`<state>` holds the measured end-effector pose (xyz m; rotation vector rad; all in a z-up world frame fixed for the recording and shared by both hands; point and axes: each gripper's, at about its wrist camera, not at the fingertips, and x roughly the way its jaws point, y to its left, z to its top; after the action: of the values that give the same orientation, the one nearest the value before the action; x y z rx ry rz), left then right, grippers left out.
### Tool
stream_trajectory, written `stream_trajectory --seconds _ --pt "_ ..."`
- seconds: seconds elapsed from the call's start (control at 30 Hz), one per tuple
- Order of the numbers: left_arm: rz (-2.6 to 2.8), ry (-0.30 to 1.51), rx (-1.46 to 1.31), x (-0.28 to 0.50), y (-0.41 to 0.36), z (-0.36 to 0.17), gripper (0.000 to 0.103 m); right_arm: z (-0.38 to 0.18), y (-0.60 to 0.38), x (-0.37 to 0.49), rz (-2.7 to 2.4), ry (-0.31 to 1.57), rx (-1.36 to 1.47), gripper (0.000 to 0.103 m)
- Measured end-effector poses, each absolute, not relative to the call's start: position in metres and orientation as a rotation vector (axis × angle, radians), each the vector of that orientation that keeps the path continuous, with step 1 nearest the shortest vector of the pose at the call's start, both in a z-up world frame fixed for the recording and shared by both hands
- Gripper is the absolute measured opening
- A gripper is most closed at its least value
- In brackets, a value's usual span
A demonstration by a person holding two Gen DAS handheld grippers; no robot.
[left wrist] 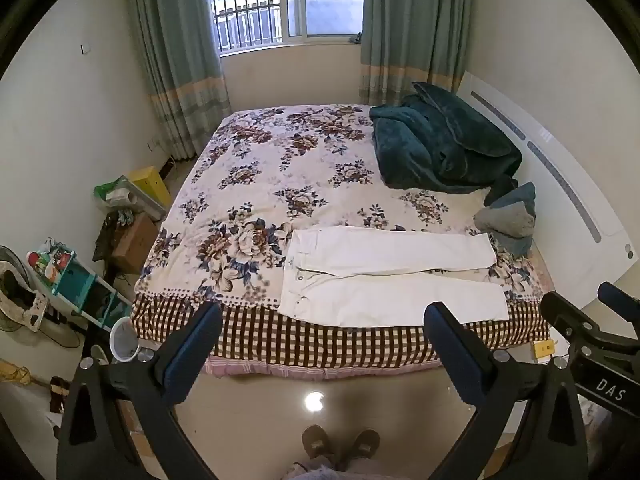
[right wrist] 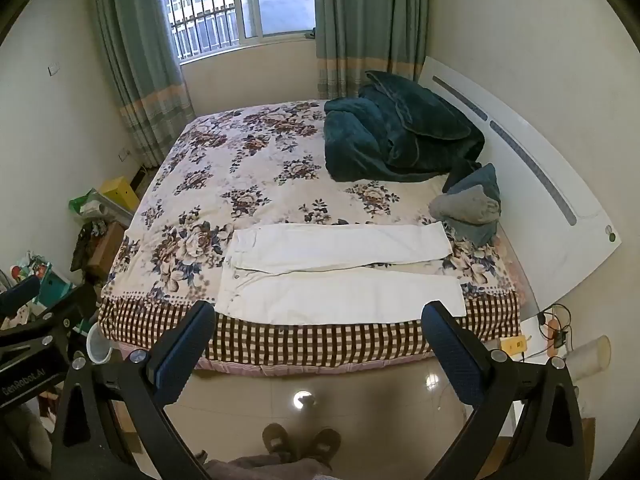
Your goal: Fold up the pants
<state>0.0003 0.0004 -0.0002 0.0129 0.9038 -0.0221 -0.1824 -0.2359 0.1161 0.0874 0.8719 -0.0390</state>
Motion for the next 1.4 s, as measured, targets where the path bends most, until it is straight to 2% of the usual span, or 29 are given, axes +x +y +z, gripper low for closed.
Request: stream_trajectory --seconds 1.4 --pt "-0.012 0.894 0.012 -0.005 -0.001 0.005 0.103 0.104 -0.238 -0.207 -0.041 0.893 0.085 0.103"
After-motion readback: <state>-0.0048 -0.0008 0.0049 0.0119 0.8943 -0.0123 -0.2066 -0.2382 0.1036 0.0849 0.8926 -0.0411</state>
